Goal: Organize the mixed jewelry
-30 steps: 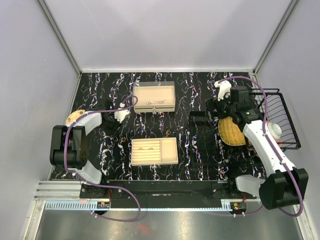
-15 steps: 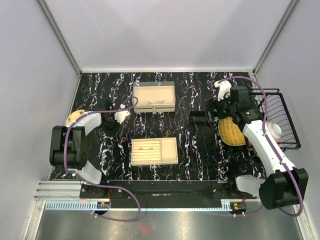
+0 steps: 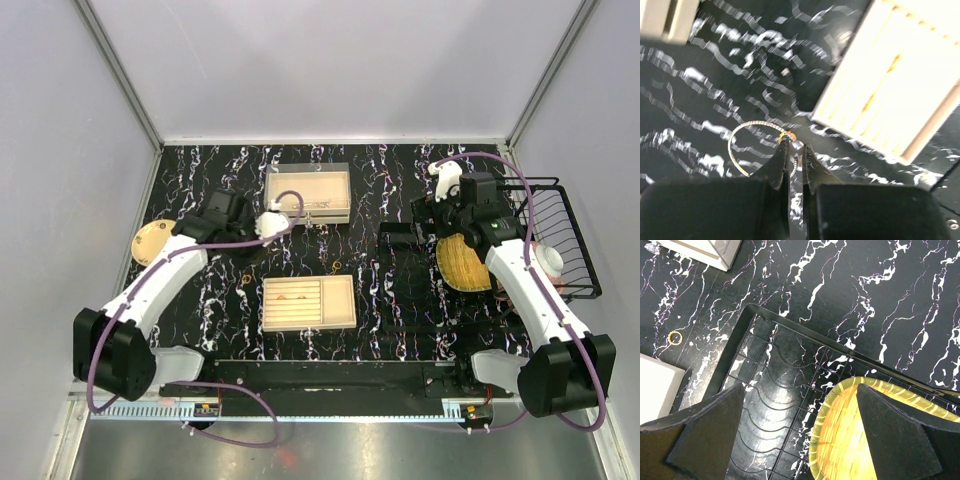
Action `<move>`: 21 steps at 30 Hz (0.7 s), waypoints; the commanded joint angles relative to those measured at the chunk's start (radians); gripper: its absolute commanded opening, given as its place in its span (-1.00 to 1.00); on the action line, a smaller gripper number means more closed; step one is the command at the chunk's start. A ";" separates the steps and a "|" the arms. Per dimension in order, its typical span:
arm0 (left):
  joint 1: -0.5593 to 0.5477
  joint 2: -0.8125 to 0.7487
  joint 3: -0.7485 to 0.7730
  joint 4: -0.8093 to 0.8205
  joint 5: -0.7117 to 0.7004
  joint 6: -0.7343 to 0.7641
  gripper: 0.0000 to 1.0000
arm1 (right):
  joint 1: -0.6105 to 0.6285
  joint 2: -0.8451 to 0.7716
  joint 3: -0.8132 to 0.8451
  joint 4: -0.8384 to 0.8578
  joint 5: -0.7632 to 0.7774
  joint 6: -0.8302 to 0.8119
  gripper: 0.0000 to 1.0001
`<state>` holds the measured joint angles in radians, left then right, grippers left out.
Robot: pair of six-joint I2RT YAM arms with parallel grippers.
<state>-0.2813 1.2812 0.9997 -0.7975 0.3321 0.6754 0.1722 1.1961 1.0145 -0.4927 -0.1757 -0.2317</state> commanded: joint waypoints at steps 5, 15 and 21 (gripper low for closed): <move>-0.344 0.020 0.120 0.004 -0.024 -0.141 -1.00 | 0.007 -0.007 0.004 0.048 0.087 -0.012 1.00; -0.593 0.274 0.220 0.102 -0.096 -0.183 -1.00 | 0.007 -0.006 0.002 0.051 0.116 -0.020 0.99; -0.654 0.375 0.255 0.142 -0.096 -0.186 -1.00 | 0.000 -0.013 -0.002 0.052 0.113 -0.021 0.99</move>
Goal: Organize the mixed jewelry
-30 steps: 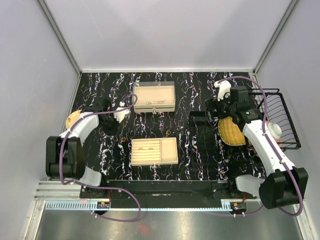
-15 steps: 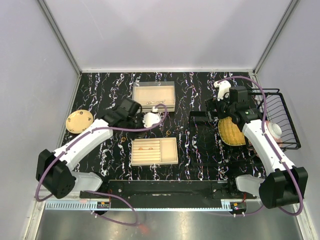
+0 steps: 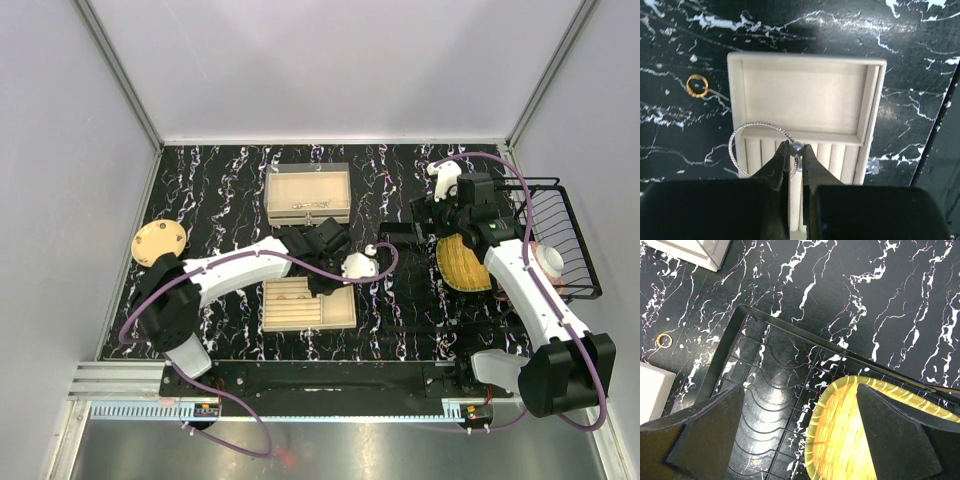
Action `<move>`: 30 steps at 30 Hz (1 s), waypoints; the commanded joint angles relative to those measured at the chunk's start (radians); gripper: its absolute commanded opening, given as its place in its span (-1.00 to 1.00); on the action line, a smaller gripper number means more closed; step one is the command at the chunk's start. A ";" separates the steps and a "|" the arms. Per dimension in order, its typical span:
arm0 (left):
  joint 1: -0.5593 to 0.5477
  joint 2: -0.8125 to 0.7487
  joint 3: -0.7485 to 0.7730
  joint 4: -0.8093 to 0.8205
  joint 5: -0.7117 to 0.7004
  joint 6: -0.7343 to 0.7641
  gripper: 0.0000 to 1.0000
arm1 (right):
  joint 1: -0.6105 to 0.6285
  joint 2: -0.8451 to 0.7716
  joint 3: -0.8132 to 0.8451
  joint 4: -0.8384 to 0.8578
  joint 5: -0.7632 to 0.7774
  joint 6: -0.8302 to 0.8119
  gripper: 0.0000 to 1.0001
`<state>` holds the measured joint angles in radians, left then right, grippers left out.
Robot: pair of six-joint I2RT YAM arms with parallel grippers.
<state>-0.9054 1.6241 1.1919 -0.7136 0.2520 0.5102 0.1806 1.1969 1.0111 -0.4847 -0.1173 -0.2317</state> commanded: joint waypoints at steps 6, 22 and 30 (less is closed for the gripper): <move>-0.081 0.095 0.080 0.077 -0.013 -0.022 -1.00 | -0.007 -0.008 0.001 0.047 0.059 -0.024 0.99; -0.104 0.164 0.035 0.117 0.004 -0.029 -1.00 | -0.010 -0.007 -0.002 0.047 0.061 -0.026 0.99; -0.107 0.168 -0.003 0.138 0.001 -0.038 -1.00 | -0.010 -0.003 -0.002 0.049 0.059 -0.024 0.99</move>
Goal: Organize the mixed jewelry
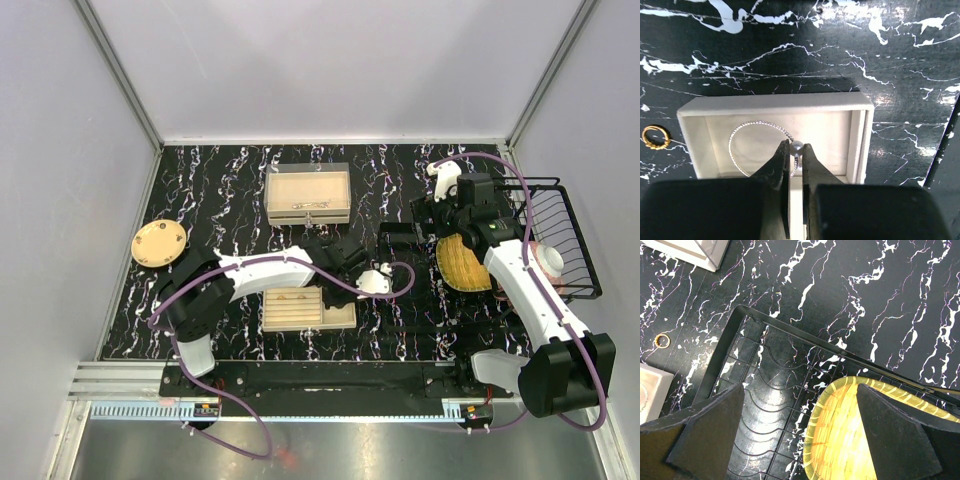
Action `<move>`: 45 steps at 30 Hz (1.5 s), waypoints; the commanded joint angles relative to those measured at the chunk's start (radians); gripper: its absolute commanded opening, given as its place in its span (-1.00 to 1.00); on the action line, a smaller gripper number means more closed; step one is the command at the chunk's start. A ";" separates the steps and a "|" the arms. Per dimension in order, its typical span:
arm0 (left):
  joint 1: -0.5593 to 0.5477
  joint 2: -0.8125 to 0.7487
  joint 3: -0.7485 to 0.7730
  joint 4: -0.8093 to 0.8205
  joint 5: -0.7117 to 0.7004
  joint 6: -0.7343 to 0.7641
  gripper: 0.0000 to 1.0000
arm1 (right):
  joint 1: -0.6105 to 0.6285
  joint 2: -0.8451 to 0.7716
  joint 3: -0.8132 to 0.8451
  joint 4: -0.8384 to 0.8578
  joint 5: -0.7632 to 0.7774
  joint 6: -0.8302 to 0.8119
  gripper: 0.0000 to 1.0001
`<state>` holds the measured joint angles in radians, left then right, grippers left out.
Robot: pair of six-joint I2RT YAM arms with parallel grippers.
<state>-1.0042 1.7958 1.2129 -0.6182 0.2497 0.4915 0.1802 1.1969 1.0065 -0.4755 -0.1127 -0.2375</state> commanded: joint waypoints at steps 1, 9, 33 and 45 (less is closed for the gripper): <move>-0.007 -0.004 -0.030 0.049 0.005 -0.022 -1.00 | -0.010 -0.005 0.003 0.040 0.054 -0.020 0.99; -0.011 -0.003 -0.062 0.066 0.010 -0.028 -0.85 | -0.008 -0.003 0.003 0.038 0.056 -0.019 0.99; -0.005 -0.180 -0.003 0.023 -0.069 0.004 -0.10 | -0.012 0.006 0.000 0.038 0.058 -0.020 0.99; 0.267 -0.444 -0.099 -0.049 -0.020 0.027 -0.06 | -0.012 -0.011 -0.003 0.041 0.031 -0.020 0.99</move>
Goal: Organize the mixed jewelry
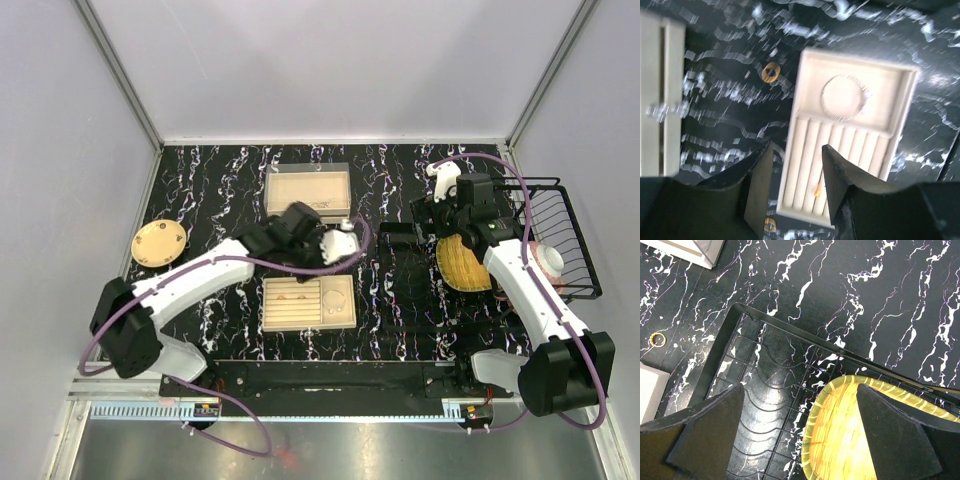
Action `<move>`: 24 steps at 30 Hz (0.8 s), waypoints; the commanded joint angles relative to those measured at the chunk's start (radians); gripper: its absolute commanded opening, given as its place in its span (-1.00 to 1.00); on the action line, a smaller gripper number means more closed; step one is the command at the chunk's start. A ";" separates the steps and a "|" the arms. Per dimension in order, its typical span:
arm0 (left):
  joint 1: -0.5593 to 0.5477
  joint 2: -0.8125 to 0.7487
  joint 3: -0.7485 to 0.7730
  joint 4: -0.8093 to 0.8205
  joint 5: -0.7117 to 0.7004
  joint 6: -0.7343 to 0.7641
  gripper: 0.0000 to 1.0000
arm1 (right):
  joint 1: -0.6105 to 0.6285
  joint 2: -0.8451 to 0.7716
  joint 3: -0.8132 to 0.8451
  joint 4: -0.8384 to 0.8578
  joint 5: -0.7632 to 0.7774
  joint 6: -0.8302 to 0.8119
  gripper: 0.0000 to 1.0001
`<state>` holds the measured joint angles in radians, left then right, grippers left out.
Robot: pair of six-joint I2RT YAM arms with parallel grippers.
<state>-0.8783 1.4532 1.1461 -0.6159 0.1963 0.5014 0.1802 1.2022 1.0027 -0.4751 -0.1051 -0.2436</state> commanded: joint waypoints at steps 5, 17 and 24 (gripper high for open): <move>0.327 -0.221 -0.077 -0.113 0.115 0.118 -0.09 | -0.012 -0.027 0.002 0.041 0.025 -0.013 0.99; 0.685 -0.188 -0.177 -0.157 0.235 0.550 -0.15 | -0.004 -0.033 0.010 0.021 -0.044 -0.003 0.99; 0.711 -0.079 -0.181 -0.156 0.250 0.747 -0.11 | -0.005 -0.038 0.010 0.016 -0.059 -0.003 0.99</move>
<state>-0.1719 1.3434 0.9550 -0.7769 0.3798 1.0782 0.1802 1.1942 1.0012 -0.4755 -0.1257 -0.2432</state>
